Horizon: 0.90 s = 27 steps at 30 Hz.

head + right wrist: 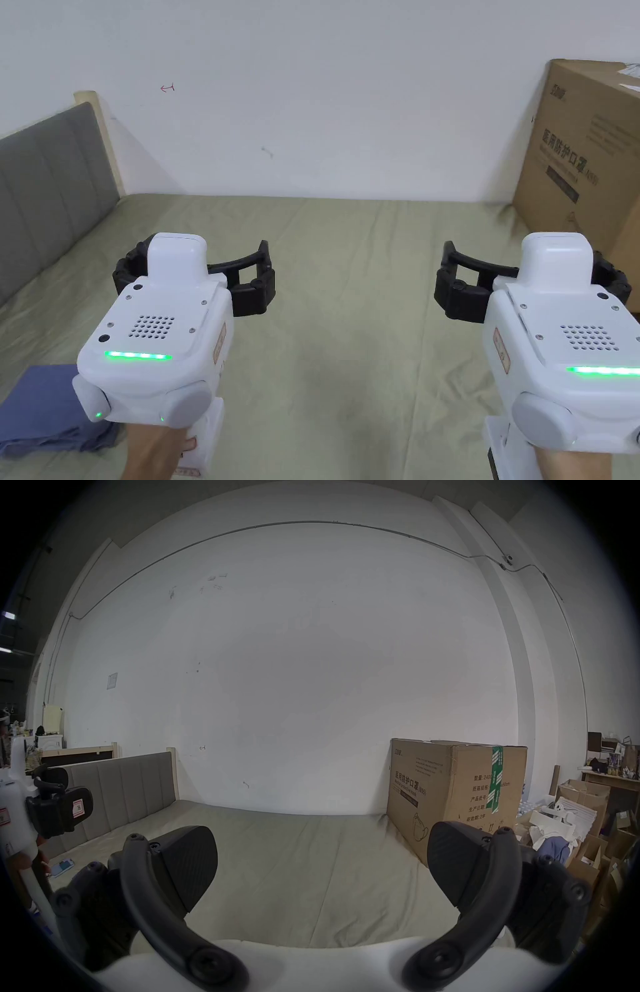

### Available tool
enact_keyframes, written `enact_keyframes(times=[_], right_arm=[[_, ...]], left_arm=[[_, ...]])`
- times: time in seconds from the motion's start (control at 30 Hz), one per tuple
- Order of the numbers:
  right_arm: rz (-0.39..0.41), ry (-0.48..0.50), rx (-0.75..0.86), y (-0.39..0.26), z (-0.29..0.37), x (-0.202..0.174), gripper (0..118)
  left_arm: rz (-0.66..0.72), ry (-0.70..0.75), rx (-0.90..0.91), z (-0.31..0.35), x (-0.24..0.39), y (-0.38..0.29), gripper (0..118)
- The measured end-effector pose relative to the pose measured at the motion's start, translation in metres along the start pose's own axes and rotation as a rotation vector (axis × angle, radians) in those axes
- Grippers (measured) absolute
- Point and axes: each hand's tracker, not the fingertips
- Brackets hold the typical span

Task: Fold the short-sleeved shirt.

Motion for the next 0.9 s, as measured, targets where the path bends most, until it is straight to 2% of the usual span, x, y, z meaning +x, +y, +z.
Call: enact_keyframes(times=[0.9], right_arm=[[-0.019,0.014,-0.025,0.0004,-0.0019,-0.0025,118]], left_arm=[[-0.01,0.009,0.002,0.0008,-0.0055,-0.0006,115]])
